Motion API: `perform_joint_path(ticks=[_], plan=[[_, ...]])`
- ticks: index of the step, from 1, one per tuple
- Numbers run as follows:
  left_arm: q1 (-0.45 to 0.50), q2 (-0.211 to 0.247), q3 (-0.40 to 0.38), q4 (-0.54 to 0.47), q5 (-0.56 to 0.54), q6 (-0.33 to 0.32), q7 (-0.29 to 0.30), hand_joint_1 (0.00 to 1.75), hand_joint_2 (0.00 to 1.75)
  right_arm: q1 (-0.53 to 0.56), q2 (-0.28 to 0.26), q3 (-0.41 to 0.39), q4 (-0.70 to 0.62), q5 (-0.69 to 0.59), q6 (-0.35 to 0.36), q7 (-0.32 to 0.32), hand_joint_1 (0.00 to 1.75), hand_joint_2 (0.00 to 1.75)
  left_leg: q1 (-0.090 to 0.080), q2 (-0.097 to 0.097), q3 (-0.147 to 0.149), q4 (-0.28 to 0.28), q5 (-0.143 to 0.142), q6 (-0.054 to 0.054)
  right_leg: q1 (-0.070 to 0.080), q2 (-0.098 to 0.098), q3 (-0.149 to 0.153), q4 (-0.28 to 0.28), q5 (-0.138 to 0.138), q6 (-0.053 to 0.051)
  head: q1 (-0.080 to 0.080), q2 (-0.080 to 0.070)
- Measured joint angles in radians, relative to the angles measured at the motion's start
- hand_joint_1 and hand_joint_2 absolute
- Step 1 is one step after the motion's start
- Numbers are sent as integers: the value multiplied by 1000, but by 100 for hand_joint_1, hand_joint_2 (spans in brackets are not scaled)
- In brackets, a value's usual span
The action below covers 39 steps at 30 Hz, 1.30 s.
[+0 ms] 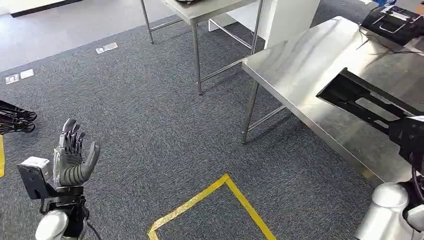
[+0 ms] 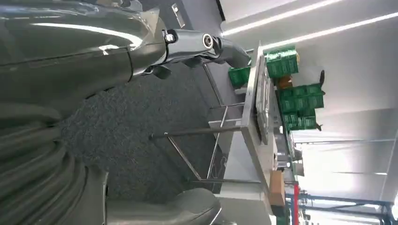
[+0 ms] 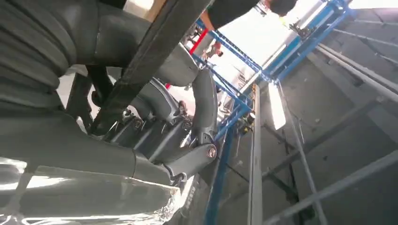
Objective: Take the parts from the cabinet and place them on the table.
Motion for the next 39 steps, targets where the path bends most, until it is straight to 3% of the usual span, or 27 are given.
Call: perform_joint_path(ticks=[3,10,19,20,22,23,24,25,27,28,29,30,31,33,34,35,37,39], plan=[[2,2,0,0,-3,-13,-2,0,175,13,0,3,0,18,0,5,175,175,-4,3,-4,-7,8,-13,3,0,-6,2,-2,2,0,0],[-2,3,0,9,-11,-24,-5,0,175,22,-3,16,-3,29,0,15,175,175,-16,-1,-10,-6,14,-1,-6,-2,-7,-4,5,14,0,0],[-43,6,-1,35,-22,-32,23,0,175,5,-14,49,-3,44,0,30,175,175,-20,0,-11,-5,15,4,-9,-3,-8,-4,7,17,0,0],[-43,8,-1,37,-22,-33,24,0,175,4,-14,50,-3,44,0,32,175,175,-24,0,-14,3,12,9,-21,-2,-8,-12,13,25,0,0],[-45,18,-2,42,-22,-45,24,0,175,1,-16,54,-3,46,0,34,175,175,-21,1,-14,-6,15,22,-21,0,-7,-17,15,33,0,0],[-45,19,-2,45,-21,-48,24,0,175,-3,-20,56,-5,46,0,35,175,175,-11,7,-1,-28,25,30,-5,2,-8,-19,15,37,-1,0],[-46,19,-2,48,-20,-53,24,0,175,-1,-22,57,-6,45,0,35,175,175,-8,10,7,-42,34,30,-14,-16,-22,3,6,34,-2,0],[-47,22,-2,50,-18,-56,21,0,175,-4,-27,58,-5,44,0,35,175,175,-4,13,11,-50,38,36,-10,-27,-45,53,-22,28,5,0],[-47,25,-2,61,-13,-58,19,0,175,-2,-35,59,-5,42,0,35,175,175,-2,20,10,-51,37,36,-13,-35,-123,208,-82,21,7,0],[-47,27,-2,68,-13,-60,19,0,175,2,-37,58,-5,39,0,35,175,175,-1,23,9,-51,36,34,-18,-37,-158,275,-100,25,8,0],[-47,27,-3,74,-13,-60,19,0,175,5,-39,58,-4,38,0,34,175,175,0,25,9,-50,34,30,-24,-40,-169,293,-100,32,8,0],[-47,27,-3,79,-13,-60,19,0,175,7,-40,58,-4,38,0,33,175,175,4,27,11,-49,31,24,-30,-43,-152,257,-82,46,8,0],[-47,27,-3,82,-12,-60,19,0,175,7,-41,58,-4,38,0,32,175,175,8,28,13,-48,27,16,-37,-47,-115,186,-52,61,8,0],[-47,29,-4,89,-12,-60,18,0,175,8,-43,58,-4,37,0,30,175,175,14,30,15,-32,12,-8,-58,-70,-19,2,6,95,9,0],[-47,32,-3,89,-11,-60,17,0,175,8,-44,60,-3,35,0,28,175,175,9,31,8,-23,1,-20,-41,-59,-7,4,-6,87,15,0],[-46,34,-5,92,-11,-59,14,0,175,14,-45,60,-3,35,0,27,175,175,8,32,10,-20,-1,-24,-47,-53,-11,4,-6,65,6,0],[-40,35,-7,93,-10,-59,8,0,175,25,-43,61,-5,37,0,21,175,175,14,32,18,-27,-3,-27,-41,-51,-11,12,-16,50,4,0],[-38,35,-10,94,-9,-59,8,0,175,29,-42,60,-12,39,0,16,175,175,23,33,22,-15,-19,-37,-41,-44,1,12,-23,31,3,0]])
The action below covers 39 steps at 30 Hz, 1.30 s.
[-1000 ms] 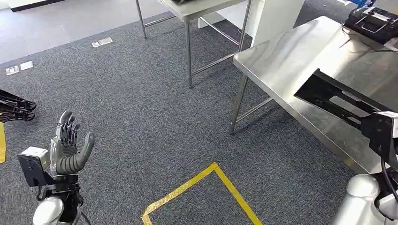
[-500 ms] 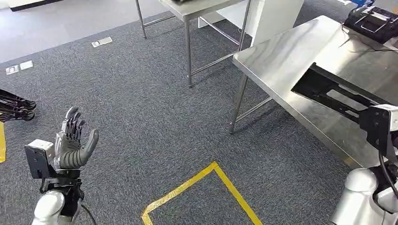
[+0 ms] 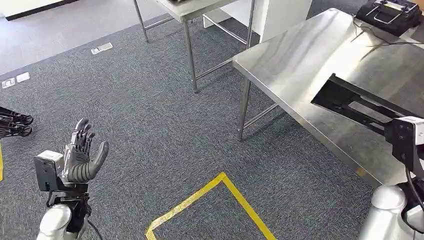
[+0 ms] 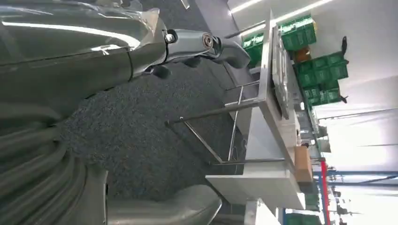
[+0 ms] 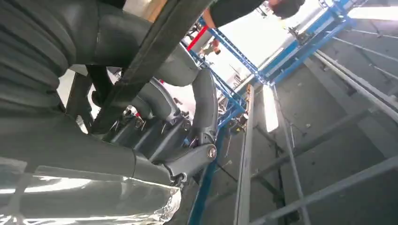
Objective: Take the parts from the cabinet and place them on the table.
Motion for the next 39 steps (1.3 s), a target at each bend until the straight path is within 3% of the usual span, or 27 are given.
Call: perform_joint_path(ticks=[2,4,5,6,7,9,10,12,14,16,18,20,21,22,24,25,26,27,28,30,31,32,34,35,36,37,39], plan=[[2,0,-3,0,0,0,-2,0,175,0,1,1,-9,4,0,-6,175,175,-1,-8,-61,122,-50,2,6,0,13,0,-9,-13,-5,0],[10,1,-3,1,0,0,-2,0,175,12,3,1,-10,4,0,-8,175,175,-3,-11,-171,294,-101,8,19,4,22,0,-18,-26,-8,0],[15,1,-4,1,0,0,-2,0,175,17,5,1,-10,4,0,-10,175,175,-6,-11,-203,326,-95,13,25,5,26,0,-23,-32,-6,0],[19,1,-5,1,0,0,-2,0,175,20,6,1,-10,4,0,-12,175,175,-11,-11,-210,306,-61,24,29,8,33,0,-27,-38,-7,0],[19,1,-5,1,0,0,-2,0,175,22,7,0,-11,4,0,-15,175,175,-18,-13,-194,248,-13,36,32,10,40,0,-32,-42,-6,0],[17,3,-6,1,0,0,-2,0,175,22,9,-2,-16,4,0,-20,175,175,-39,-23,-123,69,87,66,35,14,52,-2,-41,-43,-6,0],[14,7,-6,1,0,0,-2,0,175,23,10,-2,-16,4,0,-22,175,175,-49,-26,-99,21,86,81,35,17,53,-3,-45,-39,-5,0],[8,9,-7,1,0,0,-3,0,175,26,11,-6,-18,4,0,-22,175,175,-58,-16,-95,11,80,84,33,20,52,-8,-50,-29,-6,0],[6,9,-8,2,0,0,-3,0,175,30,11,-7,-19,3,0,-23,175,175,-60,-14,-76,-12,77,89,39,18,60,15,-30,-12,-6,0],[-2,9,-9,2,0,0,-3,0,175,23,10,-8,-21,2,0,-23,175,175,-53,-14,-45,-31,83,87,36,8,46,49,-58,-14,-6,0],[-15,9,-10,7,0,3,-2,0,175,11,4,-8,-21,2,0,-21,175,175,-51,-14,-43,-30,80,87,34,6,-30,172,-111,-15,-3,0],[-16,8,-14,12,0,4,-2,0,175,12,2,-9,-18,2,0,-16,175,175,-50,-15,-41,-30,73,85,31,5,-110,285,-139,-1,-2,0],[-16,8,-19,16,1,6,-2,0,175,12,2,-10,-15,2,0,-16,175,175,-49,-15,-36,-30,69,81,26,4,-119,276,-124,9,-3,0],[-17,7,-21,19,0,6,-2,0,175,12,1,-10,-14,2,0,-16,175,175,-47,-16,-31,-29,63,76,22,2,-106,227,-94,24,-3,0],[-18,7,-21,22,1,6,-2,0,175,11,1,-10,-14,2,0,-15,175,175,-36,-16,-14,-24,48,62,10,-6,-37,50,1,50,-3,0],[-20,8,-21,23,0,6,-2,0,175,12,-1,-10,-13,2,0,-15,175,175,-35,-14,-10,-20,39,51,5,-14,-16,-7,24,54,-1,0],[-21,8,-21,23,1,6,-2,0,175,11,-1,-9,-10,2,0,-15,175,175,-35,-16,-10,-13,34,46,19,-13,-22,-15,-12,26,4,0],[-22,8,-22,23,1,6,-2,0,175,9,-3,-10,-10,3,0,-15,175,175,-40,-15,-17,-13,28,39,21,-17,-5,-10,-4,8,3,0],[-21,8,-22,25,1,6,-1,0,175,13,-3,-11,-10,2,0,-14,175,175,-37,-12,-11,-7,25,36,19,-12,-9,-10,6,-5,-4,0],[-23,8,-23,25,1,7,-2,0,175,10,-2,-10,-9,3,0,-13,175,175,-32,-13,-11,-3,20,30,15,-8,4,-10,5,-14,-6,0],[-25,8,-24,25,1,7,-2,0,175,7,-2,-10,-10,3,0,-12,175,175,-29,-15,-26,35,20,26,17,-7,11,-11,1,-20,-5,0],[-26,8,-25,25,1,7,-2,0,175,4,-3,-10,-10,4,0,-12,175,175,-27,-15,-61,97,8,19,18,-7,17,-11,-5,-27,-6,0],[-24,8,-26,27,1,10,-2,0,175,4,-2,-10,-10,4,0,-12,175,175,-26,-16,-169,260,-55,10,24,-5,30,-11,-17,-42,-8,0],[-23,8,-26,28,1,10,-2,0,175,5,-2,-10,-10,5,0,-12,175,175,-26,-16,-210,307,-76,12,26,-3,37,-11,-23,-44,-10,0],[-22,8,-26,30,1,11,-2,0,175,5,-1,-10,-10,5,0,-11,175,175,-27,-16,-233,314,-75,16,30,-1,45,-11,-30,-46,-8,0],[-20,8,-26,31,1,15,-2,0,175,5,-1,-9,-10,6,0,-11,175,175,-28,-17,-234,283,-48,24,33,2,54,-11,-38,-46,-10,0],[-20,8,-26,31,1,15,-2,0,175,5,1,-8,-10,6,0,-9,175,175,-37,-19,-180,130,59,45,38,4,73,-13,-52,-47,-8,0]])
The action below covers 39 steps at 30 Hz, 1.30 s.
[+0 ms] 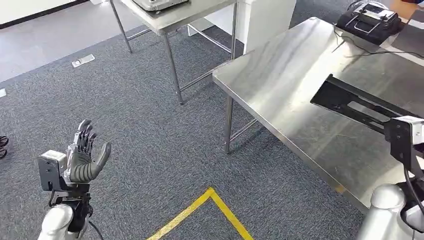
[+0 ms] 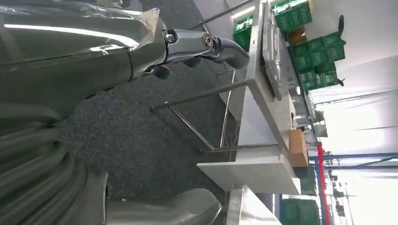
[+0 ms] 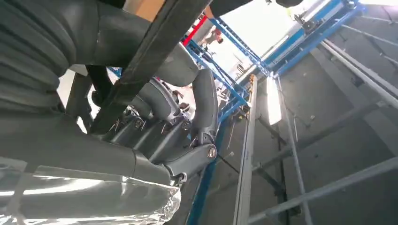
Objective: Take the parts from the cabinet and place them on the table.
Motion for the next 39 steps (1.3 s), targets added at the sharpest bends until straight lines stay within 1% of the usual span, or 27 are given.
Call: perform_joint_path(ticks=[1,2,3,6,7,8,9,11,13,14,16,18,19,20,22,23,25,27,29,30,31,32,33,34,35,38,39], plan=[[0,0,0,0,0,0,0,0,175,1,0,1,0,0,0,0,175,175,-12,0,42,-100,60,20,1,1,9,-1,-7,1,0,0],[0,2,1,-1,0,0,-1,0,175,4,1,3,0,0,0,1,175,175,-20,-7,56,-130,71,30,1,4,15,-2,-13,5,1,0],[0,2,0,-2,0,1,-1,0,175,7,2,4,0,0,0,1,175,175,-24,-8,60,-135,44,30,1,9,18,-10,-19,11,1,0],[0,2,0,-5,-1,1,-3,0,175,13,5,5,-3,3,0,3,175,175,-27,-7,101,-168,50,44,7,7,43,-5,-5,31,0,0],[1,2,0,-5,-1,1,-3,0,175,13,5,6,-3,6,0,5,175,175,-19,-5,115,-180,52,47,6,3,31,7,-19,32,-2,0],[-2,2,0,-5,-2,1,-3,0,175,12,6,6,-3,9,0,5,175,175,-19,-4,128,-182,50,47,6,-1,15,50,-26,32,0,0],[-3,2,1,-5,-2,1,-3,0,175,10,5,8,-3,11,0,5,175,175,-19,-3,133,-182,44,50,5,-1,-27,123,-34,31,2,0],[-1,0,1,-5,-2,1,-3,0,175,18,5,8,-3,13,0,8,175,175,-18,-4,142,-181,30,49,0,-1,-130,260,-88,29,3,0],[-1,-2,0,0,-2,1,-3,0,175,24,4,8,-3,16,0,11,175,175,-17,-6,158,-181,15,43,-8,-2,-175,281,-106,39,2,0],[-1,-2,0,3,-2,1,-3,0,175,26,4,8,-3,17,0,13,175,175,-14,-8,172,-180,3,37,-15,-3,-166,224,-80,59,3,0],[-1,-4,0,4,-3,1,-3,0,175,27,4,8,-3,19,0,18,175,175,-11,-8,187,-178,-10,30,-23,-5,-141,141,-34,83,3,0],[-4,-5,1,6,-5,0,-3,0,175,32,4,9,0,19,0,25,175,175,-12,-9,196,-166,-38,14,-39,-22,-102,-2,92,127,8,0],[-3,-6,1,8,-5,0,-3,0,175,34,3,9,1,19,0,26,175,175,-11,-8,207,-157,-51,10,-24,-24,-103,-8,61,85,11,0],[-10,-6,0,8,-6,0,-5,0,175,37,3,12,1,20,0,27,175,175,-14,-7,201,-157,-59,4,-23,-17,-91,-4,70,61,6,0],[-13,-6,0,8,-10,-2,-6,0,175,34,3,14,1,20,0,32,175,175,-8,-7,203,-143,-61,-1,-25,-12,-86,-2,67,43,3,0],[-15,-6,0,8,-11,-2,-6,0,175,34,3,16,0,20,0,33,175,175,-4,-4,180,-108,-51,-3,-27,-9,-73,-4,62,38,2,0],[-19,-5,1,10,-13,-1,-8,0,175,27,1,18,0,22,0,38,175,175,2,-2,96,37,-31,-18,-24,-10,-50,-6,44,12,1,0],[-16,-5,2,12,-13,-1,-8,0,175,27,0,22,0,23,0,39,175,175,6,-2,-9,163,-93,-27,-21,-8,-27,-6,22,8,2,0],[-17,-5,1,18,-15,-2,-9,0,175,26,0,23,1,22,0,42,175,175,7,-2,-62,175,-147,-26,-19,-6,-2,-5,5,8,3,0],[-17,-5,1,19,-17,-1,-15,0,175,26,-2,24,2,18,0,43,175,175,7,-3,-63,139,-141,-21,-18,-4,13,-6,-5,8,2,0],[-18,-5,2,20,-22,2,-19,0,175,26,-2,26,3,7,0,44,175,175,6,-3,-48,67,-99,-14,-17,0,29,-6,-16,9,3,0],[-20,-5,2,20,-23,2,-23,0,175,26,-5,27,4,-5,0,45,175,175,6,-15,-23,-24,-23,-7,-17,13,42,-6,-27,13,3,0],[-21,-5,3,21,-24,2,-26,0,175,25,-6,31,6,-25,0,44,175,175,5,-48,-1,-111,78,-2,-20,14,43,-9,-35,15,3,0],[-20,-4,5,23,-24,2,-27,0,175,24,-6,34,8,-41,0,41,175,175,1,-74,1,-145,115,5,-16,25,49,-4,-43,22,4,0],[-19,0,7,26,-24,2,-27,0,175,24,-5,40,12,-56,0,37,175,175,-1,-84,17,-141,112,9,-16,34,47,-6,-52,29,3,0],[-36,3,8,26,-24,2,-30,0,175,18,-8,42,14,-81,0,24,175,175,-7,-51,29,-148,106,9,-16,64,46,-22,-62,44,1,0],[-39,3,8,26,-22,2,-32,0,175,16,-10,42,16,-82,0,23,175,175,-3,-40,45,-163,106,11,-19,35,48,-3,-74,43,2,0]])
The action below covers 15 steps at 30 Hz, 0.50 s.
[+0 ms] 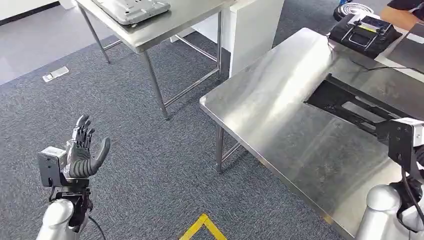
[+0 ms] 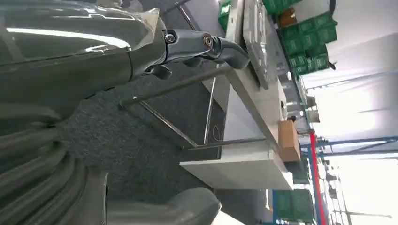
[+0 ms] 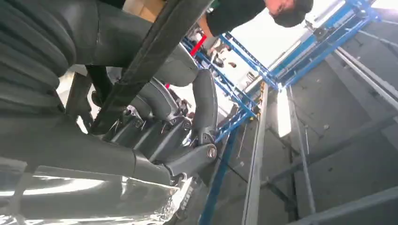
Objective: Take the parts from the cabinet and place them on the table.
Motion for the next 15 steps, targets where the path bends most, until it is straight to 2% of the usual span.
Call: perform_joint_path(ticks=[1,2,3,4,5,6,7,8,9,10,11,12,14,15], plan=[[-2,0,0,0,1,0,-3,0,175,-7,-1,1,2,0,0,-1,175,175,0,11,6,-5,-6,10,8,-22,-25,49,-23,-5,4,0],[-3,1,1,2,3,0,-4,0,175,-14,-3,2,4,0,0,-2,175,175,-2,21,9,-5,-11,13,9,-31,-72,124,-52,-10,6,0],[-3,0,1,4,6,0,-4,0,175,-16,-3,2,8,0,0,-1,175,175,-4,30,11,-5,-17,16,11,-33,-131,214,-82,-14,5,0],[-3,0,1,6,6,0,-4,0,175,-15,-3,2,10,0,0,-1,175,175,-5,36,12,-4,-21,18,12,-33,-162,259,-93,-14,6,0],[-3,0,1,6,6,0,-4,0,175,-15,-3,2,11,0,0,-1,175,175,-6,38,13,-4,-23,18,12,-33,-176,277,-96,-13,6,0],[-3,0,1,10,6,0,-4,0,175,-13,-3,2,16,0,0,-1,175,175,-7,45,16,-2,-29,19,13,-34,-207,302,-87,-6,6,0],[-3,0,1,12,6,0,-4,0,175,-14,-3,2,19,0,0,-1,175,175,-8,52,22,-1,-34,19,15,-35,-206,274,-57,6,6,0],[-3,0,1,13,7,0,-5,0,175,-15,-3,2,22,0,0,1,175,175,-9,58,31,0,-41,19,15,-40,-180,197,-7,19,6,0],[-3,0,1,14,7,0,-5,0,175,-18,-3,2,24,2,0,2,175,175,-10,65,39,3,-48,17,17,-53,-144,105,42,27,6,0],[-3,0,1,14,7,0,-6,0,175,-21,-3,2,26,3,0,3,175,175,-12,69,44,5,-54,14,21,-100,-111,16,85,27,6,0],[-2,0,1,15,8,1,-7,0,175,-26,-4,2,29,5,0,5,175,175,-21,74,46,15,-61,10,28,-135,-107,-10,107,14,8,0],[1,1,2,15,8,2,-8,0,175,-31,-3,2,32,6,0,9,175,175,-21,79,45,16,-66,5,22,-118,-102,-12,114,1,6,0],[4,2,2,15,10,4,-9,0,175,-38,-4,2,44,11,0,18,175,175,-20,99,48,16,-68,1,25,-99,-107,-11,116,-9,7,0],[4,2,3,15,10,5,-10,0,175,-46,-5,1,52,13,0,22,175,175,-21,109,48,19,-72,-4,12,-89,-102,-16,122,-18,6,0]])
